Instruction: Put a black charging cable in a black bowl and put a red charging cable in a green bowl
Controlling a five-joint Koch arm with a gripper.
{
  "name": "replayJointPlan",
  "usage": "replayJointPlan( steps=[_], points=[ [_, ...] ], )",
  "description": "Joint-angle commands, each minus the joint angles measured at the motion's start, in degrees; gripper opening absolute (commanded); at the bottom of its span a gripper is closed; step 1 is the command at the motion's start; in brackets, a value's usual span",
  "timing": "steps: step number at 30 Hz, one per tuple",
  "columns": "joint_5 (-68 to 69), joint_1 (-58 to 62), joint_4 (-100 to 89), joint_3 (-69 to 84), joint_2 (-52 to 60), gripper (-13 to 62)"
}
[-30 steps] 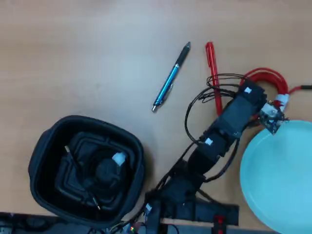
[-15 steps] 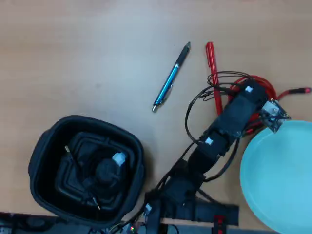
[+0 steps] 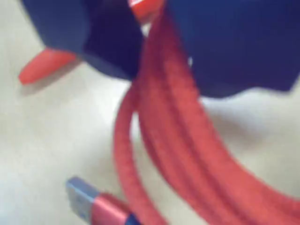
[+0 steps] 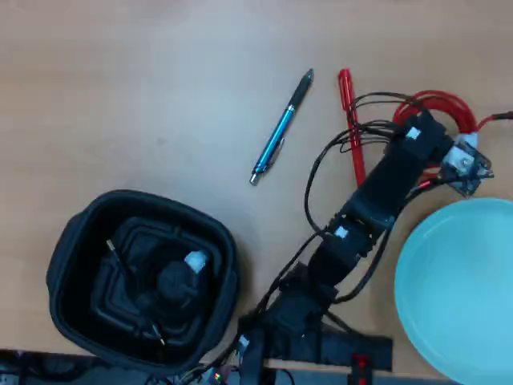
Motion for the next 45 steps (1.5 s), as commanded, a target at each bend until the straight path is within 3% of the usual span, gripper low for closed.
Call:
replayJointPlan(
  steps=[1,12,24,29,38,45],
  points=[
    [0.18,-0.09,-2.46,-11.34,7.82,-7.0],
    [-0.26,1.14,-2.02,-9.93,27.51,-7.0],
    [0.09,28.21,3.69,9.93,42.45,-7.0],
    [-0.53,37.44,3.25,15.56,43.68,-7.0],
    [-0.35,39.11,2.37,18.02,42.71,-6.6],
    [-0.44,39.02,-3.25,18.72,35.42,-6.5]
  ],
)
